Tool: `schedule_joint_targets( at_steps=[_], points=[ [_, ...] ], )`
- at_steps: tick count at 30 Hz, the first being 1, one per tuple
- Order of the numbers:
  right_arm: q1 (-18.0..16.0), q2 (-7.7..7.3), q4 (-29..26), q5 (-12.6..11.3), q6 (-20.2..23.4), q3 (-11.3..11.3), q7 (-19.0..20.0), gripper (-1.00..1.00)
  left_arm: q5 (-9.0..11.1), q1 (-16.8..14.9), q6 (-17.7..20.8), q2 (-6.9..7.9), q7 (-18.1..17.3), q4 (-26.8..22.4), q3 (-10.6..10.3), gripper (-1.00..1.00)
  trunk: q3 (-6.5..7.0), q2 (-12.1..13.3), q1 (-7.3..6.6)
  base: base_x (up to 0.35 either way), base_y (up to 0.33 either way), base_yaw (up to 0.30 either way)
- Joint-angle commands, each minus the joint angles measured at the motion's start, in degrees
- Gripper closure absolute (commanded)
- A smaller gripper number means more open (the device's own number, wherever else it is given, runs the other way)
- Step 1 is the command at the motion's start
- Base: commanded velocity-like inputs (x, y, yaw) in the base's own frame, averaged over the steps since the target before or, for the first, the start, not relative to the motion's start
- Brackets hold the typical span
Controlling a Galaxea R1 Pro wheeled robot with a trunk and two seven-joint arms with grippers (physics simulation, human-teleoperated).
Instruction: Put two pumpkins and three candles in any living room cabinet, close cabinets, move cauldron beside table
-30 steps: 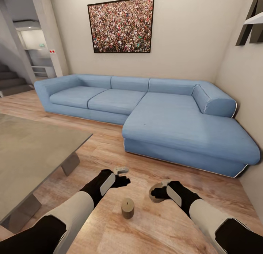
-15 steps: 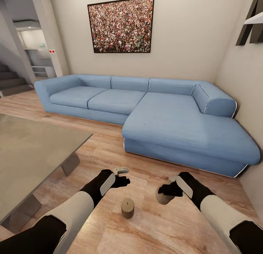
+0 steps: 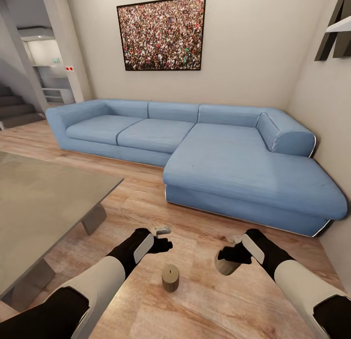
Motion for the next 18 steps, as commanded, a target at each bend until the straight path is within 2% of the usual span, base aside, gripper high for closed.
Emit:
schedule_joint_targets(
  at_steps=[1,7,18],
  points=[
    [-0.03,-0.08,-0.17,-0.6,0.17,0.41,-0.42,1.0,0.6,-0.04,0.13,0.0,0.5,-0.04,-0.26,-1.0,-0.06,-0.02,-0.01,0.0,0.0,0.0],
    [-0.03,-0.04,-4.23,-0.52,0.18,0.68,-0.5,1.0,0.59,-0.04,0.13,0.0,0.34,-0.03,-0.27,-1.0,-0.11,-0.02,-0.01,0.0,0.0,0.01],
    [-0.03,-0.08,-4.47,-0.6,0.15,0.5,-0.49,1.0,0.46,-0.04,0.36,0.0,1.11,0.06,-0.33,-1.0,-3.43,-0.17,0.27,0.0,0.0,0.058]
  ],
)
